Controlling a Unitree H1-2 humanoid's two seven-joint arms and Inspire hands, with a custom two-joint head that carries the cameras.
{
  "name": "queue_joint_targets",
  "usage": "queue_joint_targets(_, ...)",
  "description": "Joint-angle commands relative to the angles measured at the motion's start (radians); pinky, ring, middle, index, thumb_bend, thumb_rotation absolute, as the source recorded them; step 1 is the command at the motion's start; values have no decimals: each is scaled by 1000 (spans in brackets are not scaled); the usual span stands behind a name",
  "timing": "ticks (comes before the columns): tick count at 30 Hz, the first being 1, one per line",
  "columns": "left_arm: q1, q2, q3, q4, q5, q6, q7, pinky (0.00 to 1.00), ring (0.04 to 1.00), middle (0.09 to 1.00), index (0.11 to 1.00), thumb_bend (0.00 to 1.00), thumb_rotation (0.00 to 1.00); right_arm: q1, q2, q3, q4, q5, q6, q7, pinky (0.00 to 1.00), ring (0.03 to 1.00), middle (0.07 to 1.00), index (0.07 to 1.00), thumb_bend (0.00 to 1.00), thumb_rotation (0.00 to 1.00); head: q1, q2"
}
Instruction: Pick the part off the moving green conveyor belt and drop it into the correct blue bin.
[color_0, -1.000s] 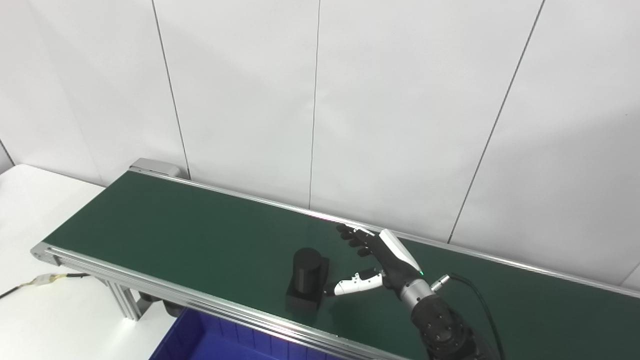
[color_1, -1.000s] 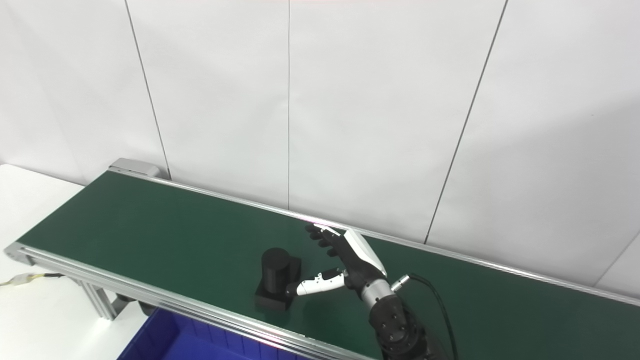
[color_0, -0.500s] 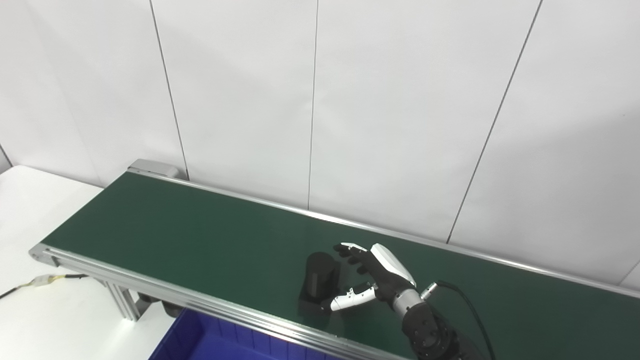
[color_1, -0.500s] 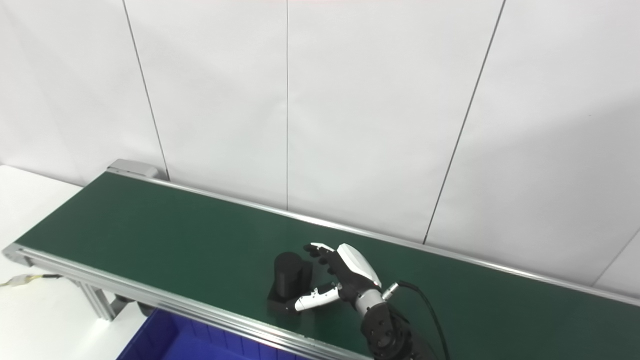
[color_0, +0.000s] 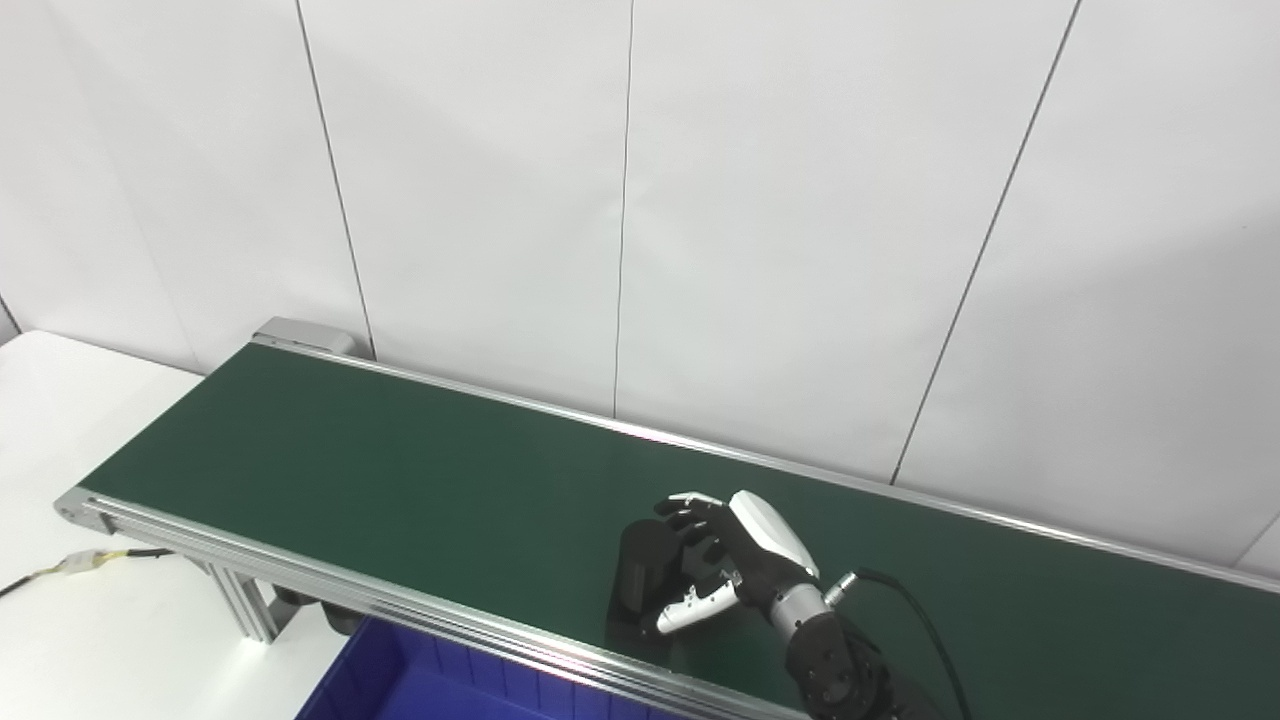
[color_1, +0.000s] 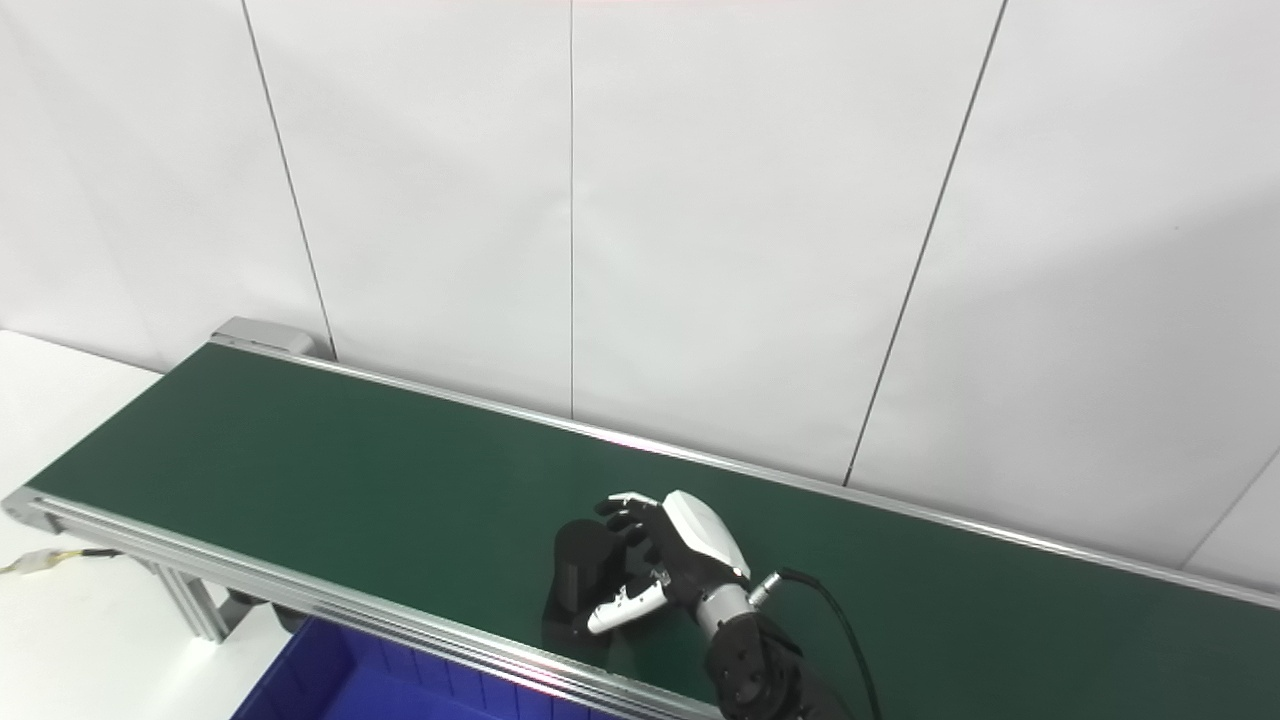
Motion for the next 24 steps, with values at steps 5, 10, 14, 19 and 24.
queue_joint_targets(5,1,-8,3,-48,-8,-5,-6,883,912,897,863,932,257,-27,32,2,4,-1,-74,-52,337,421,494,560,533,0,-3,5)
queue_joint_targets(10,2,-8,5,-53,-10,2,-9,890,916,900,863,934,266,-16,36,-7,8,7,-70,-59,170,243,395,496,508,0,-3,6)
queue_joint_targets(14,3,-7,7,-59,-15,10,-12,889,914,899,862,940,251,-9,38,-3,12,-7,-72,-85,190,275,398,506,510,0,-3,9)
queue_joint_targets(19,5,-7,10,-69,-4,20,-9,874,907,897,859,938,251,-4,42,4,19,-21,-71,-111,164,239,391,500,512,0,-5,9)
queue_joint_targets(24,2,-4,12,-66,-3,24,-11,866,905,898,862,936,248,-4,43,22,31,-57,-77,-173,278,376,447,504,519,0,-9,6)
